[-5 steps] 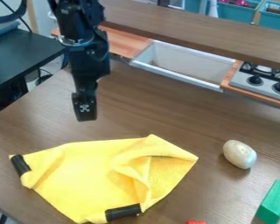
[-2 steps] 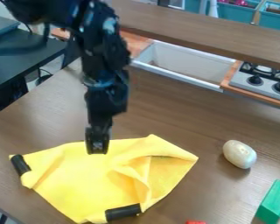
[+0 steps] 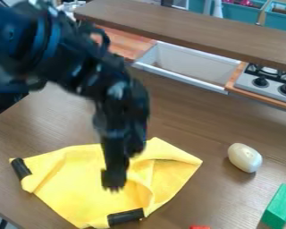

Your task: Unfold the cloth from bottom right to the top left

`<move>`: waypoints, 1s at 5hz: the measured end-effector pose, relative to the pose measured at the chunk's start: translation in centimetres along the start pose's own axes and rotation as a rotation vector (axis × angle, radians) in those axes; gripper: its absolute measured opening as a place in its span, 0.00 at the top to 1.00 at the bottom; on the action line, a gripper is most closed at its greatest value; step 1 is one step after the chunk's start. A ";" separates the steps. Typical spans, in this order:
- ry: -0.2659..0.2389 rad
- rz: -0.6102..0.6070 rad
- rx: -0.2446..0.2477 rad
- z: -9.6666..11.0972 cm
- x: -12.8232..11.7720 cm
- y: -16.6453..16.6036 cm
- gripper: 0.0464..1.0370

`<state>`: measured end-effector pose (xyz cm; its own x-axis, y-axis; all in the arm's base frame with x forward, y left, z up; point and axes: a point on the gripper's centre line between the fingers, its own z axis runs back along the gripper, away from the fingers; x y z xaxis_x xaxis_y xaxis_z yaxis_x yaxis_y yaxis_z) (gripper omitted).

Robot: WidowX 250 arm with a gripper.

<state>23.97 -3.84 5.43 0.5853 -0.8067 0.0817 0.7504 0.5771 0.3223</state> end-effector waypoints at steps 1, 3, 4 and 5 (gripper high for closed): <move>-0.047 0.006 0.087 -0.3 1.6 -1.9 0.04; -0.074 0.073 0.147 -2.8 2.8 -4.0 0.04; -0.064 0.067 0.136 -3.9 2.9 -4.7 0.04; -0.077 0.073 0.124 -4.0 3.1 -4.9 0.04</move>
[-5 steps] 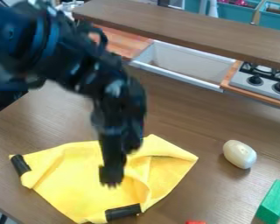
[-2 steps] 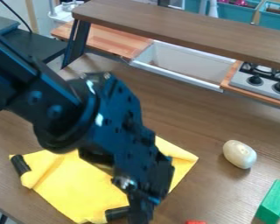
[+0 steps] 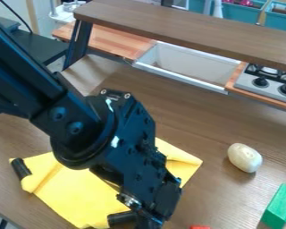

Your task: Unfold the cloth from bottom right to the top left

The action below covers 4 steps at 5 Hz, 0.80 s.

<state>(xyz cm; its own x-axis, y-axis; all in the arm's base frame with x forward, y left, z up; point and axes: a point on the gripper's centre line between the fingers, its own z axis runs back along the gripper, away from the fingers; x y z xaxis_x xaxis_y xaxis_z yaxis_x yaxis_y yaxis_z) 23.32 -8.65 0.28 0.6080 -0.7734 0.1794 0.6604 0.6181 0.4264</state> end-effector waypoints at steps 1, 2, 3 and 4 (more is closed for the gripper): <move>0.020 -0.009 -0.011 -0.3 -0.3 -0.3 0.09; 0.027 -0.015 -0.019 -0.5 -0.2 -0.4 0.34; 0.038 -0.017 -0.023 -0.6 -0.4 -0.3 0.65; 0.050 -0.027 -0.026 -0.6 -0.6 -0.3 0.88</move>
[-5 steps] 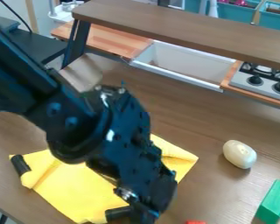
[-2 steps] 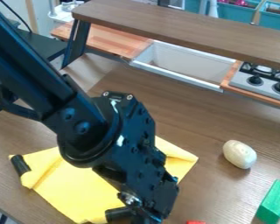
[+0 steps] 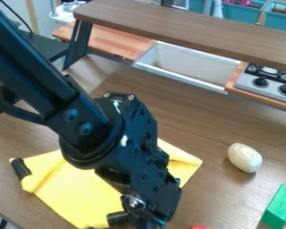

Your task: Unfold the cloth from bottom right to the top left

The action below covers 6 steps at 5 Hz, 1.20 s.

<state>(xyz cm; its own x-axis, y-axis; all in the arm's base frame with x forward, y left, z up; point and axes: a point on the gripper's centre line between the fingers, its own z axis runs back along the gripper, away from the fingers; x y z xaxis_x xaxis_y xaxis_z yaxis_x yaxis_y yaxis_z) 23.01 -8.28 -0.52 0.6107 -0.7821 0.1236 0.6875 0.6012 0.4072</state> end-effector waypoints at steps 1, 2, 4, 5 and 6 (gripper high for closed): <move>0.001 -0.006 0.000 0.4 0.0 0.2 0.98; 0.007 0.034 -0.004 1.5 -0.8 2.1 1.00; 0.114 0.140 -0.079 3.4 -2.2 8.3 1.00; 0.188 0.210 -0.152 3.3 -3.5 11.6 1.00; 0.216 0.255 -0.163 3.6 -4.1 14.4 1.00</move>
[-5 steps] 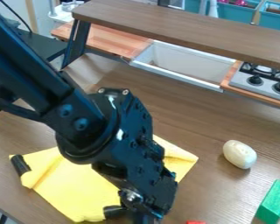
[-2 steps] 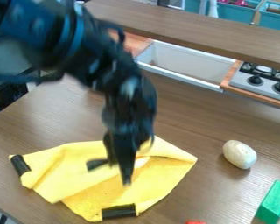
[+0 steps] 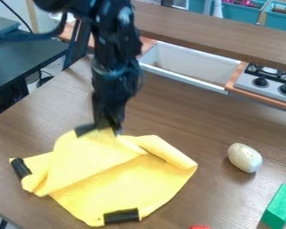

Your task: Unfold the cloth from bottom right to the top left

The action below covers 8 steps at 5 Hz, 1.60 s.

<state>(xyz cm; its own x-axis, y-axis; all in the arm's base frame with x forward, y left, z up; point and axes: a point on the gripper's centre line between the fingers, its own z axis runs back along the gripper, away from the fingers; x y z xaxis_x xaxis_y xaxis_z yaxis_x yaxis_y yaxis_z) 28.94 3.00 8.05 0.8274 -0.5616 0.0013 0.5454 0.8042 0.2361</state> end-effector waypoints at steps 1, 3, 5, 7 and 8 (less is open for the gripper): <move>0.006 -0.016 0.010 0.2 0.8 2.0 1.00; 0.004 -0.091 0.091 0.2 2.1 4.3 1.00; -0.034 -0.159 0.179 0.7 3.7 6.3 1.00; -0.041 -0.195 0.221 -0.1 5.1 8.0 1.00; -0.037 -0.200 0.225 -1.3 5.5 9.7 1.00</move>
<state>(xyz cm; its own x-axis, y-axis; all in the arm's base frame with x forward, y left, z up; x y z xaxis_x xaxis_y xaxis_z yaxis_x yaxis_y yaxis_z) 38.93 7.95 9.12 0.6993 -0.7141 -0.0328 0.6500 0.6161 0.4449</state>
